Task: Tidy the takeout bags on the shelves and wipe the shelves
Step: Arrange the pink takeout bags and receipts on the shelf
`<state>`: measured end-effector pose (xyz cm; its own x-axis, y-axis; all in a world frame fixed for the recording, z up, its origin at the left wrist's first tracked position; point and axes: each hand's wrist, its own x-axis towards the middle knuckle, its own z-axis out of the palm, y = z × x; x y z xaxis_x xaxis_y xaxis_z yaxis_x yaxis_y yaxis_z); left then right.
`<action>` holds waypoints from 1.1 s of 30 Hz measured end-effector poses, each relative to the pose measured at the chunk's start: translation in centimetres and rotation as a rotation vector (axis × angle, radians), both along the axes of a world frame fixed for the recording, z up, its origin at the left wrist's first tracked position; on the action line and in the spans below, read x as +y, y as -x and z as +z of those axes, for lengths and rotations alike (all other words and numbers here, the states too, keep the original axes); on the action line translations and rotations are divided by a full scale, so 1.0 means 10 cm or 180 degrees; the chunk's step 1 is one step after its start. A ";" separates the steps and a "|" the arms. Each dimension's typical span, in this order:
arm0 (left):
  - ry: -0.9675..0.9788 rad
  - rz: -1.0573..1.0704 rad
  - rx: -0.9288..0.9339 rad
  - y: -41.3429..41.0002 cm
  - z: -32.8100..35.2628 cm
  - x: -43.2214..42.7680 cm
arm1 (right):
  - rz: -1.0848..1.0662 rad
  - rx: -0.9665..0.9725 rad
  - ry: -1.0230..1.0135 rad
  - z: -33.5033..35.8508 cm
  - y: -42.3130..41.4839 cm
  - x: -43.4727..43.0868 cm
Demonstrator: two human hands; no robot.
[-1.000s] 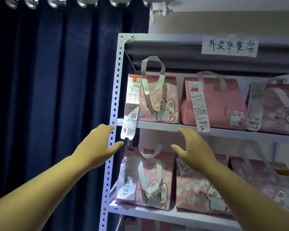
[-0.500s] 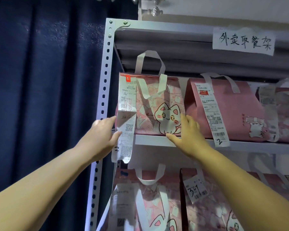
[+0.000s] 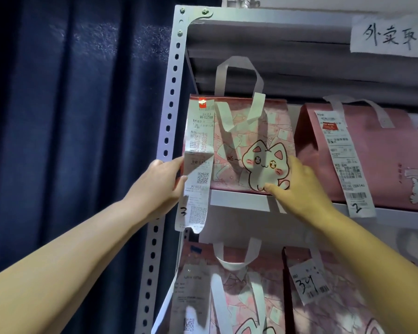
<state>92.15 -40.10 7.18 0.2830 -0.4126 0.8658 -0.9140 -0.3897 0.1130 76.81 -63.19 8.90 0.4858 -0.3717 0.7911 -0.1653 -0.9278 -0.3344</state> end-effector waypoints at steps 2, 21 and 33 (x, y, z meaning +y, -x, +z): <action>0.0008 -0.0001 -0.0012 0.01 0.00 0.00 | 0.0001 0.0016 -0.0012 -0.01 0.02 0.01; 0.0354 -0.0272 -0.0502 0.75 -0.03 -0.25 | 0.0070 -0.1044 0.1160 -0.23 0.83 -0.03; 0.0207 -0.0556 -0.0508 1.44 0.02 -1.51 | -0.0613 -0.0933 0.1011 -0.22 1.65 -1.16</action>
